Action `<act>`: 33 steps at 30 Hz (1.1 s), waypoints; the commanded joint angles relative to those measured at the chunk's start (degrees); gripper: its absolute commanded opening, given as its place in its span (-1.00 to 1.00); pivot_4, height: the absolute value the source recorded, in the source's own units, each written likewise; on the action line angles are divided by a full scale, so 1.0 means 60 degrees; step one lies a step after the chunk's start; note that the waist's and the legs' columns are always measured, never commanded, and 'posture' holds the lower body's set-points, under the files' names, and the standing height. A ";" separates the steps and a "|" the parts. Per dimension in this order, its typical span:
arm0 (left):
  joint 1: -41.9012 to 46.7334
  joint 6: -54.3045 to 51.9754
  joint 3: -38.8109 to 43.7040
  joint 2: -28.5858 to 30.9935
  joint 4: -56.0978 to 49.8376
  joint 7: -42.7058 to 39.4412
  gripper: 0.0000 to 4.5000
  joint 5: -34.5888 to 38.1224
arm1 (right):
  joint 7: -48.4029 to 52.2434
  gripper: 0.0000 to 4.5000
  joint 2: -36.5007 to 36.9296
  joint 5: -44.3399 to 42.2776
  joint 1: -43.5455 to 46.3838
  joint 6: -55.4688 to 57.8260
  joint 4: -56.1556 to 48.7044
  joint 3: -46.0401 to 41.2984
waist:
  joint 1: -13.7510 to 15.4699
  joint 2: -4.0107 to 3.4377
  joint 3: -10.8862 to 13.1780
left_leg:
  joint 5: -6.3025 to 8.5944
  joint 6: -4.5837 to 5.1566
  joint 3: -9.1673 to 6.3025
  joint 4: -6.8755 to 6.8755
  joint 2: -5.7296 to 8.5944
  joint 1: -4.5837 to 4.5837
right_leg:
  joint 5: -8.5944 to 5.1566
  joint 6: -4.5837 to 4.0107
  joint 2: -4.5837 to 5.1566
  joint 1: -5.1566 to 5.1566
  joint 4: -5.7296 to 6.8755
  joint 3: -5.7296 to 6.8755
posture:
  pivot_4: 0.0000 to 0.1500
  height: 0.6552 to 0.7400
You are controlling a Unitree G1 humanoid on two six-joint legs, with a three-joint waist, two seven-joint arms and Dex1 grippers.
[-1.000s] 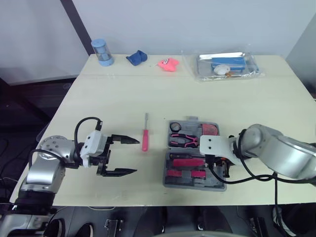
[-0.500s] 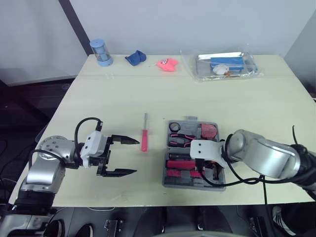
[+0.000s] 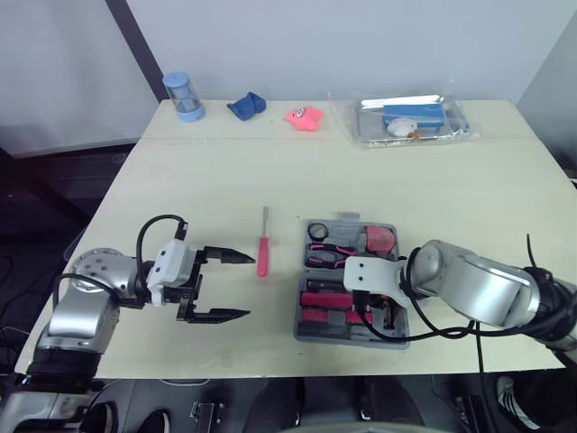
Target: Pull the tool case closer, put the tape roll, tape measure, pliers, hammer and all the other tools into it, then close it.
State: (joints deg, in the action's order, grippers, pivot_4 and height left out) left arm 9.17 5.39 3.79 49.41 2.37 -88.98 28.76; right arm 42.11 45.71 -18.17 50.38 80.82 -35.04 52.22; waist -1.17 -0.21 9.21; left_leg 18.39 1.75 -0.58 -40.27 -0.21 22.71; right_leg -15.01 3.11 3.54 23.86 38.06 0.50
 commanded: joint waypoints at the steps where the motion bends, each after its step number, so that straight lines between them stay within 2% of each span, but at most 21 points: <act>1: -0.0001 0.0141 0.0009 0.0031 -0.0199 -0.0328 1.00 0.0068 | -0.0047 -0.46 0.0111 0.0102 0.0000 -0.0213 -0.0168 -0.0059 | 0.0000 0.0000 0.0000 | 0.0000 0.0000 0.0000 0.0000 0.0000 0.0000 | 0.0000 0.0000 0.0000 0.0000 0.0000 0.0000 | 1.00 1.00; 5: 0.0029 0.0121 -0.0012 0.0012 -0.0183 -0.0334 1.00 0.0073 | -0.0107 0.36 0.0097 0.0079 -0.0075 -0.0200 -0.0100 -0.0225 | 0.0002 0.0001 0.0000 | 0.0000 0.0000 0.0000 0.0000 0.0000 0.0000 | 0.0000 0.0000 0.0000 0.0000 0.0000 0.0000 | 1.00 1.00; 10: 0.0097 0.0115 -0.0048 -0.0012 -0.0129 -0.0343 1.00 0.0061 | -0.0160 0.36 0.0055 0.0063 -0.0131 -0.0329 -0.0068 -0.0628 | 0.0004 0.0001 0.0000 | 0.0000 0.0000 0.0000 -0.0001 0.0000 0.0000 | 0.0000 0.0000 0.0000 0.0000 0.0000 0.0000 | 1.00 1.00; 16: 0.0083 0.0108 -0.0044 -0.0004 -0.0134 -0.0322 1.00 0.0092 | -0.0374 0.36 -0.0059 0.0007 -0.1569 -0.2019 0.0103 -0.2664 | 0.0048 0.0016 -0.0009 | 0.0000 0.0000 0.0001 -0.0002 0.0002 0.0000 | 0.0000 0.0001 0.0001 -0.0004 -0.0002 0.0000 | 1.00 1.00; 18: 0.0075 0.0120 -0.0041 -0.0023 -0.0107 -0.0297 1.00 0.0094 | -0.0199 0.12 -0.0356 -0.0432 -0.3044 -0.3826 0.0250 -0.4156 | 0.0066 0.0027 -0.0016 | 0.0000 0.0001 -0.0004 0.0000 0.0003 0.0001 | 0.0000 0.0001 0.0001 -0.0006 -0.0006 0.0003 | 1.00 1.00; 20: 0.0083 0.0141 -0.0063 -0.0052 -0.0076 -0.0266 1.00 0.0083 | -0.0015 -0.18 -0.0566 -0.0625 -0.4000 -0.4856 0.0407 -0.4895 | 0.0073 0.0030 -0.0017 | 0.0000 0.0001 -0.0004 -0.0002 0.0003 0.0001 | 0.0000 0.0001 0.0001 -0.0009 -0.0006 0.0004 | 1.00 1.00; 22: 0.0111 0.0138 -0.0119 -0.0110 -0.0086 -0.0241 1.00 0.0087 | 0.0159 -0.70 -0.0857 -0.0380 -0.4647 -0.6201 0.0940 -0.4998 | 0.0053 0.0032 -0.0018 | 0.0000 0.0001 0.0005 -0.0006 0.0004 0.0000 | 0.0001 0.0003 0.0002 -0.0009 0.0002 -0.0003 | 1.00 1.00; 23: 0.0125 0.0125 -0.0133 -0.0133 -0.0110 -0.0232 1.00 0.0105 | 0.0236 -0.77 -0.0971 -0.0193 -0.4866 -0.6820 0.1195 -0.4969 | 0.0025 0.0032 -0.0018 | 0.0000 0.0001 0.0006 -0.0010 0.0004 -0.0002 | 0.0005 0.0009 0.0001 -0.0010 0.0003 -0.0004 | 1.00 1.00; 24: 0.0138 0.0102 -0.0145 -0.0144 -0.0145 -0.0231 1.00 0.0121 | 0.0345 -0.96 -0.1019 0.0013 -0.5002 -0.7363 0.1431 -0.4865 | 0.0026 0.0042 -0.0025 | -0.0001 0.0002 0.0015 -0.0012 0.0003 -0.0006 | 0.0009 0.0015 0.0000 -0.0008 0.0009 -0.0014 | 1.00 1.00; 33: 0.0184 0.0022 -0.0132 -0.0101 -0.0231 -0.0268 1.00 0.0157 | 0.1167 -0.96 -0.1476 0.1284 -0.5278 -0.9204 0.3113 -0.4060 | 0.0045 0.0043 -0.0025 | -0.0001 0.0002 0.0014 -0.0013 0.0000 -0.0035 | 0.0009 0.0015 -0.0014 -0.0032 0.0008 -0.0016 | 1.00 1.00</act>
State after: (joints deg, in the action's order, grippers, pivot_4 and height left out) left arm 9.93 5.33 2.29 48.32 2.73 -88.96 28.85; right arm 48.17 37.26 -11.07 18.74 27.42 -15.87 27.86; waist -0.91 0.04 9.06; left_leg 18.38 1.76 -0.50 -40.35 -0.20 22.50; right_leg -14.96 3.20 3.46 23.66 38.10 0.40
